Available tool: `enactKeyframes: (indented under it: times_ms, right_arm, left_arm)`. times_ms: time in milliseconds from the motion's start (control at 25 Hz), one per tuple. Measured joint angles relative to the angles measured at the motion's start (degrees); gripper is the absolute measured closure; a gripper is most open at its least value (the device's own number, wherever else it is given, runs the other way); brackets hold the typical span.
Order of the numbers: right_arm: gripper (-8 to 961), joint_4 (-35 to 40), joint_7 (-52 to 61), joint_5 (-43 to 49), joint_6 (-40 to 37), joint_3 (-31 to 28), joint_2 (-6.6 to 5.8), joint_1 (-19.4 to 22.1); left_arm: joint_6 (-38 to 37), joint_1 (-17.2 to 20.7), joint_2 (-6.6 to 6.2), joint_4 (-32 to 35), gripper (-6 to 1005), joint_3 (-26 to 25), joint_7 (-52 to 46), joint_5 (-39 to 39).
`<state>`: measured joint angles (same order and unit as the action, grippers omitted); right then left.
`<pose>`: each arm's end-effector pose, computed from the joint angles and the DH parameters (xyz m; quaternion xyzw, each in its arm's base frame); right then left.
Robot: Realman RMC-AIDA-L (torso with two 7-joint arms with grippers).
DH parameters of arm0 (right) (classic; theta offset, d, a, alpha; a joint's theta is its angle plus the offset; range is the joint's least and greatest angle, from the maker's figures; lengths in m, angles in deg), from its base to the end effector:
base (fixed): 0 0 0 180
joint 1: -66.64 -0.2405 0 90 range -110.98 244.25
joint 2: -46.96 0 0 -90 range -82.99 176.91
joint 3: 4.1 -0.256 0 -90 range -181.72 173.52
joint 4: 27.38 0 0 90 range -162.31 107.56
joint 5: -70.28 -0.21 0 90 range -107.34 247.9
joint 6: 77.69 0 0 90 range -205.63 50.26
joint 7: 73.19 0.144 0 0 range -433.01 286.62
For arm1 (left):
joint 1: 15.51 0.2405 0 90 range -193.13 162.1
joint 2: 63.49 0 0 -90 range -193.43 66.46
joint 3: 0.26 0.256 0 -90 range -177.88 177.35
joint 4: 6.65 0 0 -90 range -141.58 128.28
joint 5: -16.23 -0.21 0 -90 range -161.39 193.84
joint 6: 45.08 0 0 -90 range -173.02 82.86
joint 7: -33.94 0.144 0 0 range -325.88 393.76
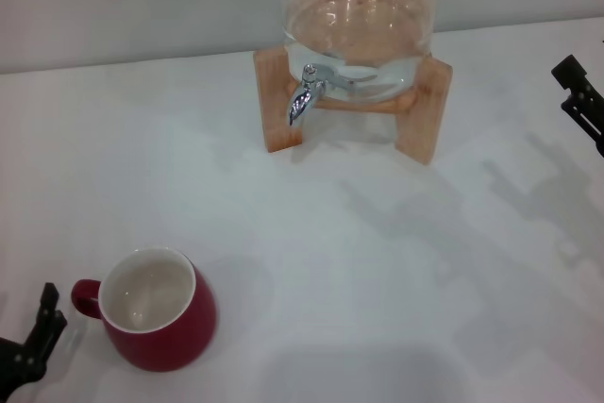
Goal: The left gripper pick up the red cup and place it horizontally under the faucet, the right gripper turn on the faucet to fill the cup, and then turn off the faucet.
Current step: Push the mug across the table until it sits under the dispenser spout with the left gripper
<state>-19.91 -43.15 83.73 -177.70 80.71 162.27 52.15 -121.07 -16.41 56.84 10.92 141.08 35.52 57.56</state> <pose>0.3205 0.2513 0.0438 -0.6963 0.1299 0.4932 0.5050 -0.3528 0.1863 -0.0581 -0.7329 -0.2272 -0.2551 0.5884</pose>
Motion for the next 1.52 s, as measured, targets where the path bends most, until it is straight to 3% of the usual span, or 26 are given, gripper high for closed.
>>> enactKeyframes:
  times_ms: [760, 1520]
  right_arm:
    - [109, 0.0, -0.2, 0.0, -0.1, 0.0, 0.00, 0.1]
    - [109, 0.0, -0.3, 0.0, -0.8, 0.0, 0.00, 0.1]
  left_arm:
    - [0.0, 1.1, -0.13, 0.1, 133, 4.7, 0.1, 0.1]
    - [0.4, 0.4, -0.26, -0.4, 134, 4.7, 0.1, -0.3]
